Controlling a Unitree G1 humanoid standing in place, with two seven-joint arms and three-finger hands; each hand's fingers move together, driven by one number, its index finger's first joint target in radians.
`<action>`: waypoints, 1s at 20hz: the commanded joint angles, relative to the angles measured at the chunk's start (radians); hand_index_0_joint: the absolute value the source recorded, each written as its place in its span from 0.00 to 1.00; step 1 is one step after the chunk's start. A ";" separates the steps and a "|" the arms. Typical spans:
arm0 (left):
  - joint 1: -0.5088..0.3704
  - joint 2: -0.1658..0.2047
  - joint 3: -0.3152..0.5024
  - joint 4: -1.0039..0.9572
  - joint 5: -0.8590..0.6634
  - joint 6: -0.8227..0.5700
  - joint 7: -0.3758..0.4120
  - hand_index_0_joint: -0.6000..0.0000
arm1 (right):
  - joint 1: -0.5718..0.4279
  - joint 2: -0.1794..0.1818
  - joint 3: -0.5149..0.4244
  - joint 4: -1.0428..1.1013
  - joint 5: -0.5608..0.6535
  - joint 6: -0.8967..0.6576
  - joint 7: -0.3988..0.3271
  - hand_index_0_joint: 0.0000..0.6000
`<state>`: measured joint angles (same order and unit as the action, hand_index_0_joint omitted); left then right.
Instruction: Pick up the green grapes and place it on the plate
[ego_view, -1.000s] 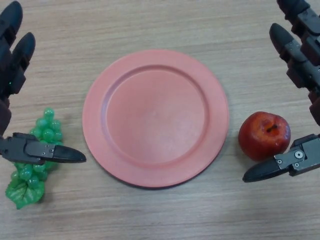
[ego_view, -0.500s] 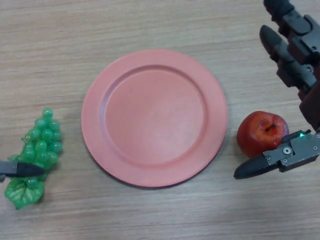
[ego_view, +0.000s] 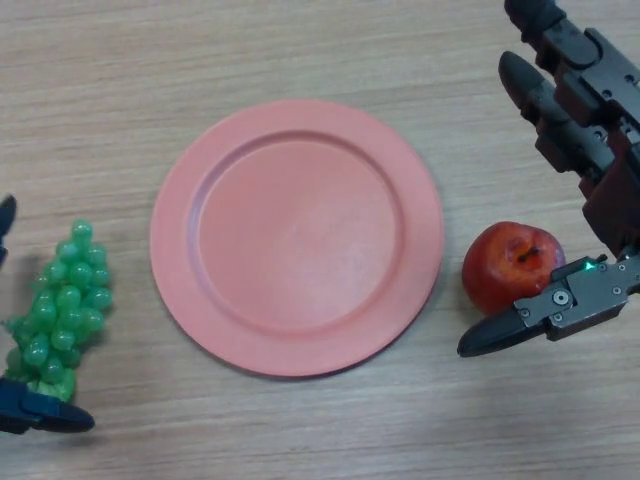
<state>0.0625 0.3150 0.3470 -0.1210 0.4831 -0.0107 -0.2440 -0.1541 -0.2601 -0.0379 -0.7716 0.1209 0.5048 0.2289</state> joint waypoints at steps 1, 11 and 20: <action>-0.034 0.079 0.024 -0.015 0.037 -0.071 0.101 1.00 | -0.034 -0.013 -0.022 -0.049 0.003 -0.085 0.008 0.00; -0.006 0.093 0.001 0.026 0.103 -0.139 0.052 0.00 | -0.020 -0.020 -0.042 -0.053 0.026 -0.096 -0.001 0.00; -0.036 0.087 0.143 -0.232 -0.149 0.125 -0.049 0.00 | -0.011 -0.014 -0.031 -0.069 0.027 -0.087 -0.006 0.00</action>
<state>0.0433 0.3502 0.3817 -0.2906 0.3461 0.1813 -0.3176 -0.1469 -0.2602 -0.0399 -0.7778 0.1214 0.5050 0.2297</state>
